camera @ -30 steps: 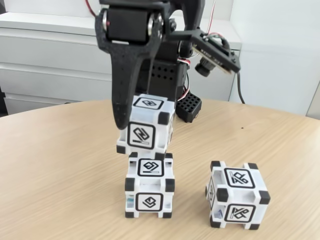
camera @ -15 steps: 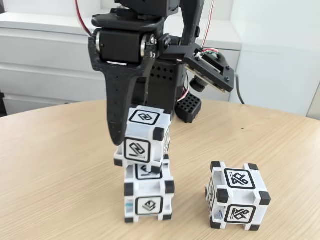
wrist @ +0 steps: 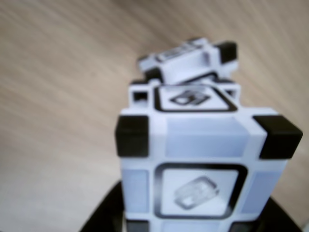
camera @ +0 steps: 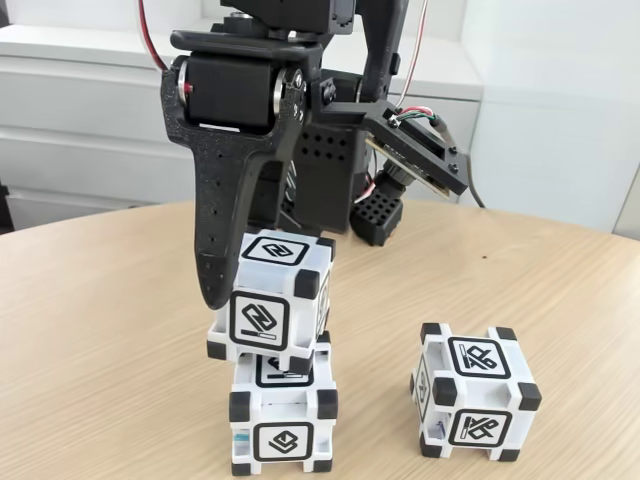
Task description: Stack cubes from left to right.
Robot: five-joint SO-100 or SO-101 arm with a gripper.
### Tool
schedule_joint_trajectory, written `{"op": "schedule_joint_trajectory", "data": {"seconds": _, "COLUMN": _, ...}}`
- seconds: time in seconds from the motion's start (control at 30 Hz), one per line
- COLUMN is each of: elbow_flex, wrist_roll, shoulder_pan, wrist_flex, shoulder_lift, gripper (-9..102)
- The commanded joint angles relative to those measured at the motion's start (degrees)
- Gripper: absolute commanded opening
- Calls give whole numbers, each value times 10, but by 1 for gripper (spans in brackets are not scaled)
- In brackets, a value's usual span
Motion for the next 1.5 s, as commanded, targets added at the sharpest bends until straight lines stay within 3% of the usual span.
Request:
{"op": "schedule_joint_trajectory", "data": {"seconds": 0.0, "elbow_flex": -17, "wrist_roll": -10, "shoulder_pan": 1, "wrist_flex": -7, "shoulder_lift": 12, "gripper": 0}}
{"op": "schedule_joint_trajectory", "data": {"seconds": 1.03, "elbow_flex": -67, "wrist_roll": -20, "shoulder_pan": 0, "wrist_flex": -41, "shoulder_lift": -70, "gripper": 0}}
{"op": "schedule_joint_trajectory", "data": {"seconds": 1.1, "elbow_flex": -67, "wrist_roll": -22, "shoulder_pan": 0, "wrist_flex": -41, "shoulder_lift": -69, "gripper": 5}}
{"op": "schedule_joint_trajectory", "data": {"seconds": 1.23, "elbow_flex": -67, "wrist_roll": -36, "shoulder_pan": 0, "wrist_flex": -41, "shoulder_lift": -69, "gripper": 31}}
{"op": "schedule_joint_trajectory", "data": {"seconds": 1.47, "elbow_flex": -62, "wrist_roll": -44, "shoulder_pan": 0, "wrist_flex": -40, "shoulder_lift": -23, "gripper": 40}}
